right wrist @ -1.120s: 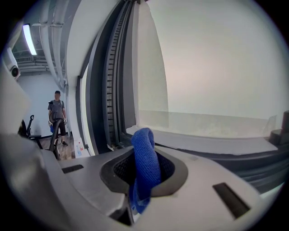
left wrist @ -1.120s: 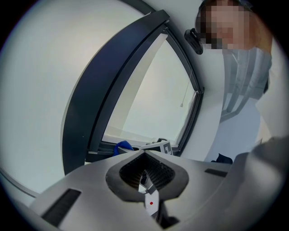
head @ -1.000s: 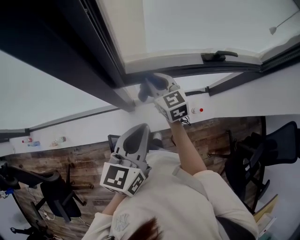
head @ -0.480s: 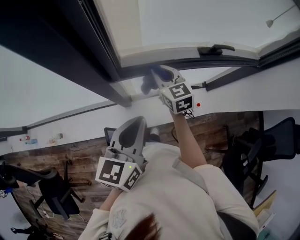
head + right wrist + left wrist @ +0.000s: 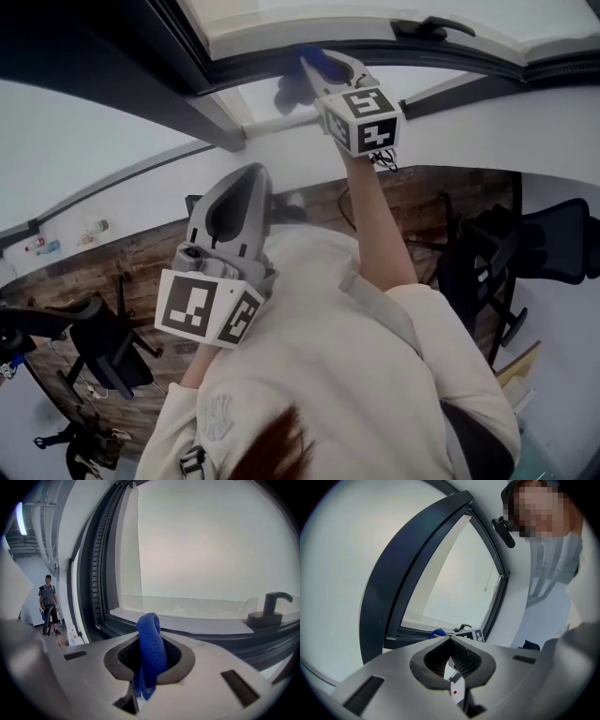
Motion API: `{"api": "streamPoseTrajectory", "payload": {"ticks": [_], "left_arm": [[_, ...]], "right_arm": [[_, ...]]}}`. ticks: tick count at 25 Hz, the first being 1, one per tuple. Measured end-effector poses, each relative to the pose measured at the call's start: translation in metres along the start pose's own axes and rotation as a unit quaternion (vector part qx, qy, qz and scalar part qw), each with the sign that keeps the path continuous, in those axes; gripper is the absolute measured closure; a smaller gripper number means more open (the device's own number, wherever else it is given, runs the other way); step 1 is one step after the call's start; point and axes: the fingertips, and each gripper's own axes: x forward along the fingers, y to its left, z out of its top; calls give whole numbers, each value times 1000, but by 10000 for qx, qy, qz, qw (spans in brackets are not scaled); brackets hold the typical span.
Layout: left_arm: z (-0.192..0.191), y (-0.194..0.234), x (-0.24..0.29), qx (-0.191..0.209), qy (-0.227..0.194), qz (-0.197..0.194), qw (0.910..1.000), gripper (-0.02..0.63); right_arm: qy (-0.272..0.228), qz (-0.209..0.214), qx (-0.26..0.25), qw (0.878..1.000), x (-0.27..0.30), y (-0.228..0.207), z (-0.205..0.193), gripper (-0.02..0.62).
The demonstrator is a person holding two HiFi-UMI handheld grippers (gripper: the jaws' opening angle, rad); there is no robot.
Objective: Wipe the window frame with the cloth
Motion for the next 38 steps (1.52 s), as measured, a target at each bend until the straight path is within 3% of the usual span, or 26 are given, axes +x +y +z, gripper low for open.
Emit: {"api": "streamPoseTrajectory", "payload": {"ticks": [21,38], "left_arm": [[-5,-3,18,-5,72,-117,9999,601],[-5,-22,31,51,3,-142,9999,600]], "right_arm": [[82,140,-228,9996,-3,1,-1,546],[78,-167,-48,9998,-21,-45,-9,546]]}}
